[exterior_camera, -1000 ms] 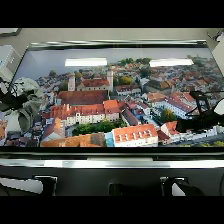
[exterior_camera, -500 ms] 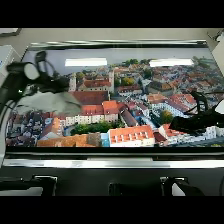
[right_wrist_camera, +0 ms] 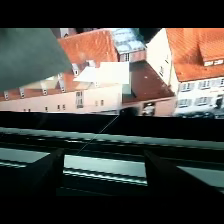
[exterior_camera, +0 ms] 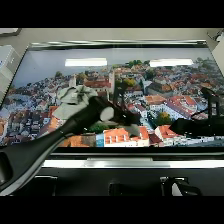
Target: Fold the clothes and pants, and hang the long-sleeved shirts on hangers.
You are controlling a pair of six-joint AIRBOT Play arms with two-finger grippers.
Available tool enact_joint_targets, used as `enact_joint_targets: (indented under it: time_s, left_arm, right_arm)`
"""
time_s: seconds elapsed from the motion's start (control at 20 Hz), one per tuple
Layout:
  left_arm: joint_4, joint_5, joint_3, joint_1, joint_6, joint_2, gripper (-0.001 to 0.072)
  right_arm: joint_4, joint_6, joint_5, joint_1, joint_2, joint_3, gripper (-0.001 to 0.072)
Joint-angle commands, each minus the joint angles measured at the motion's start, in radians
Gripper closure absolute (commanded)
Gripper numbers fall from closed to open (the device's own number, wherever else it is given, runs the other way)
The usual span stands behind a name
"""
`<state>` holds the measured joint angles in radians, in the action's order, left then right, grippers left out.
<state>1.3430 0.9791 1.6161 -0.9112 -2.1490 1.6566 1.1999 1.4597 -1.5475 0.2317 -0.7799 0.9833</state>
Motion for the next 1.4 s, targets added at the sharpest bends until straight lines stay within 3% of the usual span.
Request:
enact_joint_targets:
  time_s: [0.0, 0.15, 0.2, 0.25, 0.3, 0.35, 0.45, 0.55, 0.7, 0.85, 1.0, 1.1, 1.35]
  left_arm:
    - [-0.065, -0.145, 0.001, -0.126, -0.035, 0.087, 0.0695]
    - [-0.087, -0.150, 0.001, -0.126, -0.026, 0.128, 0.0679]
    - [-0.087, -0.152, 0.002, -0.117, -0.002, 0.127, 0.0521]
    - [-0.087, -0.147, 0.015, -0.105, 0.039, 0.123, 0.0241]
    - [-0.087, -0.137, 0.033, -0.090, 0.080, 0.113, 0.0070]
    - [-0.086, -0.113, 0.063, -0.065, 0.127, 0.095, 0.0028]
    - [-0.056, -0.021, 0.143, 0.011, 0.185, 0.048, 0.0028]
    - [0.069, 0.102, 0.203, 0.115, 0.186, -0.023, 0.0030]
    - [0.230, 0.294, 0.208, 0.306, 0.150, -0.139, 0.0029]
    - [0.247, 0.448, 0.208, 0.500, 0.130, -0.189, 0.0031]
    - [0.234, 0.501, 0.184, 0.612, 0.123, -0.208, 0.0031]
    - [0.201, 0.504, 0.166, 0.647, 0.131, -0.216, 0.0031]
    - [0.133, 0.507, 0.140, 0.662, 0.145, -0.216, 0.0031]
  right_arm:
    - [0.009, 0.002, -0.002, 0.001, 0.094, 0.000, 0.0161]
    - [0.022, 0.002, 0.001, 0.001, 0.128, 0.000, 0.0161]
    - [0.022, 0.002, 0.002, 0.001, 0.134, 0.000, 0.0161]
    - [0.024, 0.002, 0.006, 0.001, 0.135, 0.000, 0.0162]
    - [0.023, 0.003, 0.016, 0.001, 0.135, 0.000, 0.0162]
    - [0.013, 0.003, 0.039, 0.001, 0.135, 0.000, 0.0162]
    - [-0.011, 0.047, 0.060, 0.001, 0.135, 0.000, 0.0161]
    - [-0.043, 0.100, 0.095, 0.001, 0.131, 0.000, 0.0162]
    - [-0.099, 0.093, 0.125, 0.001, 0.079, -0.025, 0.0161]
    - [-0.140, 0.064, 0.153, 0.001, -0.011, -0.163, 0.0161]
    - [-0.183, 0.016, 0.238, 0.001, -0.090, -0.337, 0.0161]
    - [-0.306, -0.064, 0.274, 0.001, -0.158, -0.413, 0.0161]
    - [-0.391, -0.140, 0.365, 0.001, -0.348, -0.427, 0.0160]
